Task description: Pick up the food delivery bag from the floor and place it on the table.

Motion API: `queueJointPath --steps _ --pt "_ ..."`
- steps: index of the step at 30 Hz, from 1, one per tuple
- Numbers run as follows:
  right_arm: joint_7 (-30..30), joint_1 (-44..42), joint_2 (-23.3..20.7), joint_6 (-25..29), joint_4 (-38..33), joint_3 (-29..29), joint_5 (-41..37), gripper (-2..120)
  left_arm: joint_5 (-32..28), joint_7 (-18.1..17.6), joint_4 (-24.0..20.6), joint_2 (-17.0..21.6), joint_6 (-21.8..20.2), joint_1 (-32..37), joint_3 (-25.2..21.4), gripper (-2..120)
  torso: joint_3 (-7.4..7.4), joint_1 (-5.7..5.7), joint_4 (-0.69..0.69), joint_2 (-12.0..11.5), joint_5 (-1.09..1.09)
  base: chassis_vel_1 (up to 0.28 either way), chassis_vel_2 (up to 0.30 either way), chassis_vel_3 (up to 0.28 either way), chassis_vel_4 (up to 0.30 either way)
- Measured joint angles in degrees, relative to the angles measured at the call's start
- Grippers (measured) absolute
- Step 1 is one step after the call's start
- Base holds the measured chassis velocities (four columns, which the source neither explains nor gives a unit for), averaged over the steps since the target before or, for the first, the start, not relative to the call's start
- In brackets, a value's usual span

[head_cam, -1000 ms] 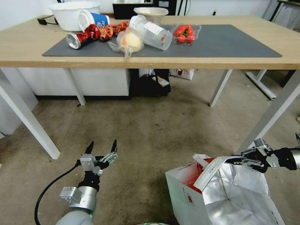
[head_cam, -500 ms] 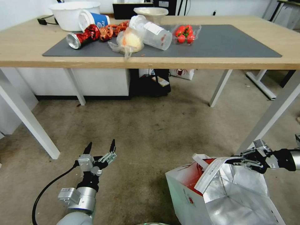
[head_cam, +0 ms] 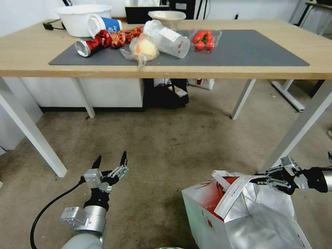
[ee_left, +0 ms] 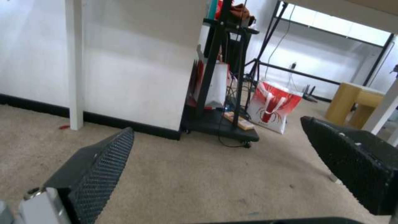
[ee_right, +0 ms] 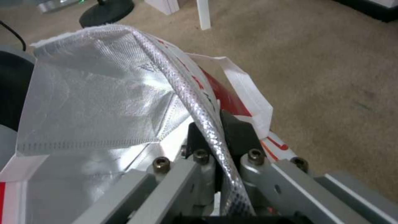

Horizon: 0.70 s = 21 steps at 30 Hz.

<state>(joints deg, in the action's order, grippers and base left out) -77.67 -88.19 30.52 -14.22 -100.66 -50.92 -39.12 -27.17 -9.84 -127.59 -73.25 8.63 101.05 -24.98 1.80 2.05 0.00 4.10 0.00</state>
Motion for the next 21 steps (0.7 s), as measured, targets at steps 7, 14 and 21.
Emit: queueJointPath --steps 7,14,21 --pt "0.0 -0.7 0.3 0.1 -0.3 -0.7 0.2 0 0.3 0.3 -0.2 0.1 0.1 0.3 -0.1 100 1.57 0.14 0.00 1.6 0.00 0.000 0.000 0.000 0.000" --pt "-0.1 -2.0 0.4 0.1 -0.9 -2.0 0.1 0 0.8 0.9 -0.3 0.1 0.4 0.7 -0.2 100 3.03 0.38 0.00 3.3 0.00 0.000 0.000 0.000 0.000" --pt "-0.1 -4.1 0.5 0.3 -1.6 -3.9 -0.1 0 0.8 0.9 -0.5 0.2 0.5 0.7 -0.1 100 4.35 0.66 0.00 4.9 -0.01 0.000 0.000 0.000 0.000"
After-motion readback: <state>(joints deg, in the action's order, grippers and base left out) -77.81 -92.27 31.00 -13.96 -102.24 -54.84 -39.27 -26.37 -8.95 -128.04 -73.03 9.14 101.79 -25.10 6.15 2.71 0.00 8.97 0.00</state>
